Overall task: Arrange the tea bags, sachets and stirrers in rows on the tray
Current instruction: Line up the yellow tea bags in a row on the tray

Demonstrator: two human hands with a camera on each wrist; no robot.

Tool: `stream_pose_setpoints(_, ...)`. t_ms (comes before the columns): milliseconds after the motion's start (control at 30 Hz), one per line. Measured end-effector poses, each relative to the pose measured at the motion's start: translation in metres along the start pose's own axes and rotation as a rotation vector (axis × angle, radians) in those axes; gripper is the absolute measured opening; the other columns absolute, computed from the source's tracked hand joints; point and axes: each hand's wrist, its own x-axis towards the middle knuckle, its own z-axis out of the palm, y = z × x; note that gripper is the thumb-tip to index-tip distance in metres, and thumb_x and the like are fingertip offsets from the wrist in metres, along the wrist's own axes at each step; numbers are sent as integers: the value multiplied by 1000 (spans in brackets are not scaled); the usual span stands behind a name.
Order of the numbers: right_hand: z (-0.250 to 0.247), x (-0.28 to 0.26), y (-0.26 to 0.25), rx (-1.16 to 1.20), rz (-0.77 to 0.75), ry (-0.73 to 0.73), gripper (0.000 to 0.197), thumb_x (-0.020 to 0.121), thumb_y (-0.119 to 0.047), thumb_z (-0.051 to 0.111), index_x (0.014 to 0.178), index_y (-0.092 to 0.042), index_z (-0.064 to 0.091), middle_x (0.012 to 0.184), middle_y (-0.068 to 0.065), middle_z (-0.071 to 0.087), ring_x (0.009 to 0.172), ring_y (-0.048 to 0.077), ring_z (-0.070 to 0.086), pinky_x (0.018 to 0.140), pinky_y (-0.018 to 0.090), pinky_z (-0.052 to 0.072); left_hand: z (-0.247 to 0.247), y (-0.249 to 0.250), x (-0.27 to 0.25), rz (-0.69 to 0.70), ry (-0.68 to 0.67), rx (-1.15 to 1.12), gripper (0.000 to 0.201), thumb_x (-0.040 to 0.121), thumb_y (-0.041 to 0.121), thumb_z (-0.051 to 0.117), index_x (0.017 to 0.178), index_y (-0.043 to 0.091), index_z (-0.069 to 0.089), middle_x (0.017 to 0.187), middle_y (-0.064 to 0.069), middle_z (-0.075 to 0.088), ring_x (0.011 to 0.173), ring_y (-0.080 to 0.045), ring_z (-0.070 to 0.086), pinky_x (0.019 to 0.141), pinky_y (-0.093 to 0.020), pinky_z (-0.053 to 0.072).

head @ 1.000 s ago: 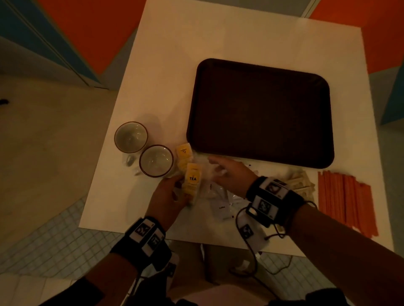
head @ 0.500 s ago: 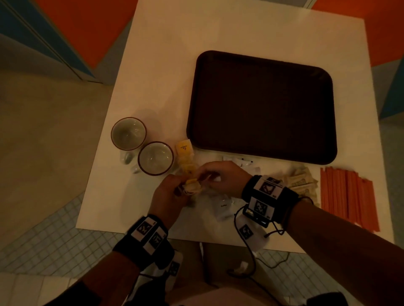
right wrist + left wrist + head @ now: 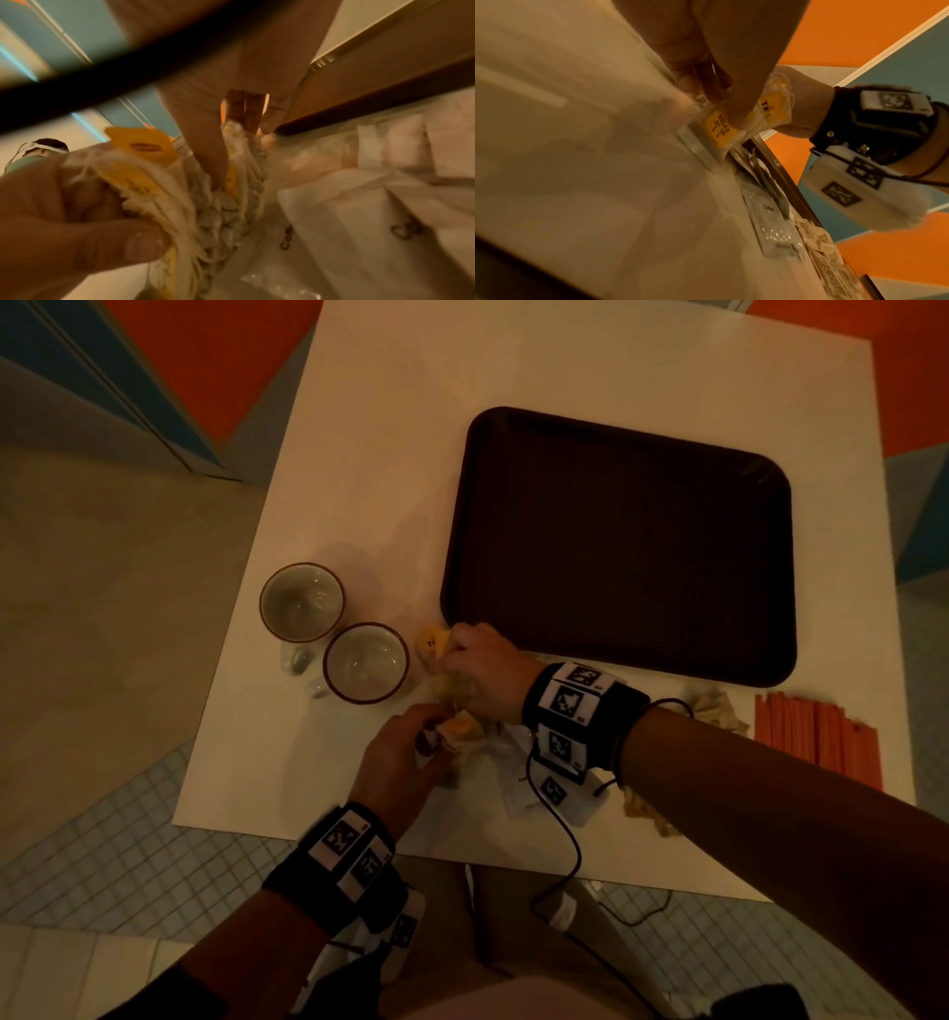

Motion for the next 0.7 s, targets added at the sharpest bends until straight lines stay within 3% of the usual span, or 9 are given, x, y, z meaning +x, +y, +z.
stream_pose_setpoints(100, 1, -1, 2, 47, -63, -8, 33, 88, -15, 57, 120, -8, 56, 124, 14, 46, 113, 30, 43, 94, 34, 37, -2, 0, 1, 5, 23, 27, 34, 76, 9, 70, 107, 21, 62, 82, 14, 48, 69, 1, 45, 63, -10, 33)
stream_pose_setpoints(200, 0, -9, 1, 62, -60, -47, 36, 87, -13, 55, 123, -13, 52, 128, 9, 49, 117, 26, 44, 96, 35, 39, -4, 0, -1, 1, 24, 35, 25, 74, 9, 73, 90, 23, 61, 81, 6, 52, 67, -1, 45, 62, -13, 34)
stream_pose_setpoints(333, 3, -15, 0, 130, -24, -45, 33, 84, -18, 58, 117, -13, 56, 122, 10, 57, 113, 27, 51, 96, 38, 43, -6, 0, -2, 56, 42, 19, 38, 74, 8, 73, 83, 38, 51, 80, 11, 52, 68, -1, 50, 62, -11, 35)
stream_pose_setpoints(467, 1, -19, 1, 248, 25, 42, 27, 85, -18, 60, 111, -12, 61, 115, 10, 63, 106, 25, 57, 91, 32, 45, -15, 5, -5, 108, 34, -52, 49, 73, 5, 73, 84, 45, 46, 82, 21, 53, 76, 10, 51, 65, -5, 38)
stream_pose_setpoints(533, -2, -26, 1, 313, 25, 131, 28, 85, -15, 60, 112, -11, 62, 115, 10, 64, 105, 22, 58, 87, 25, 42, -20, 4, -6, 152, 59, -86, 49, 71, 2, 75, 86, 41, 49, 76, 22, 57, 73, 9, 52, 66, -3, 39)
stream_pose_setpoints(600, -5, -33, 1, 350, 20, 194, 28, 85, -10, 59, 113, -11, 62, 113, 8, 65, 103, 20, 59, 83, 21, 41, -24, 4, -5, 188, 77, -106, 54, 70, 0, 75, 85, 46, 50, 82, 28, 59, 72, 6, 53, 66, -5, 41)
stream_pose_setpoints(700, -5, -38, -3, 345, 16, 228, 27, 83, -7, 58, 109, -11, 63, 110, 9, 65, 99, 23, 59, 83, 26, 43, -27, 3, -1, 208, 58, -132, 58, 70, 2, 75, 85, 54, 54, 88, 32, 58, 75, 4, 55, 69, -6, 43)
